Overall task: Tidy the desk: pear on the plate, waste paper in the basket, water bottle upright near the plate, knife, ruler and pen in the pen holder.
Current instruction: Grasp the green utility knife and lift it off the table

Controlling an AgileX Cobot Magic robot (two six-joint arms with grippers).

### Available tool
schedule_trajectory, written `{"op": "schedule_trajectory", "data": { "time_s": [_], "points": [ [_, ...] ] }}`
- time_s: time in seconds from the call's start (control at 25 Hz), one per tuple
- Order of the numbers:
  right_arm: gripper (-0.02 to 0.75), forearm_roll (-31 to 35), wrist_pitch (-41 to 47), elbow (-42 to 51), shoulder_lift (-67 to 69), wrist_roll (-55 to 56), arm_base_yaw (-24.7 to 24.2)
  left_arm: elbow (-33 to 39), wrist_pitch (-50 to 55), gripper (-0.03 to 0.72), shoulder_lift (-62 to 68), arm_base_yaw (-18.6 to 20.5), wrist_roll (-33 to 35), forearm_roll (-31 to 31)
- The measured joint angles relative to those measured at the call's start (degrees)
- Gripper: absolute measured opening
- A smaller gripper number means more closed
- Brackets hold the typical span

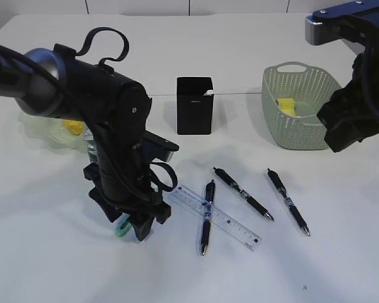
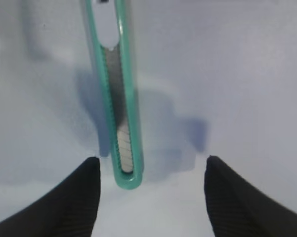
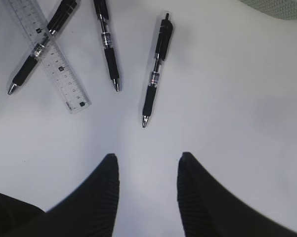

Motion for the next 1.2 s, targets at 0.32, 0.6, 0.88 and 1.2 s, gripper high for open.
{"op": "schedule_trajectory", "data": {
  "time_s": [0.32, 0.6, 0.88, 1.2],
  "points": [
    [0.297, 0.0, 0.0, 0.0, 0.0, 0.0, 0.0, 0.0, -2.52, 0.466, 0.45, 1.43, 0.04, -0.26],
    [0.298, 0.0, -0.27, 0.0, 0.0, 0.0, 0.0, 0.0, -2.77, 0.466, 0.45, 3.51, 2.05, -1.23],
    [0.298, 0.0, -1.05, 0.0, 0.0, 0.0, 0.0, 0.0, -2.77, 0.466, 0.45, 3.51, 2.4, -2.79],
    [0.298, 0.0, -1.13, 0.0, 0.0, 0.0, 0.0, 0.0, -2.77, 0.466, 1.33, 3.51, 2.49, -3.02]
  ]
}}
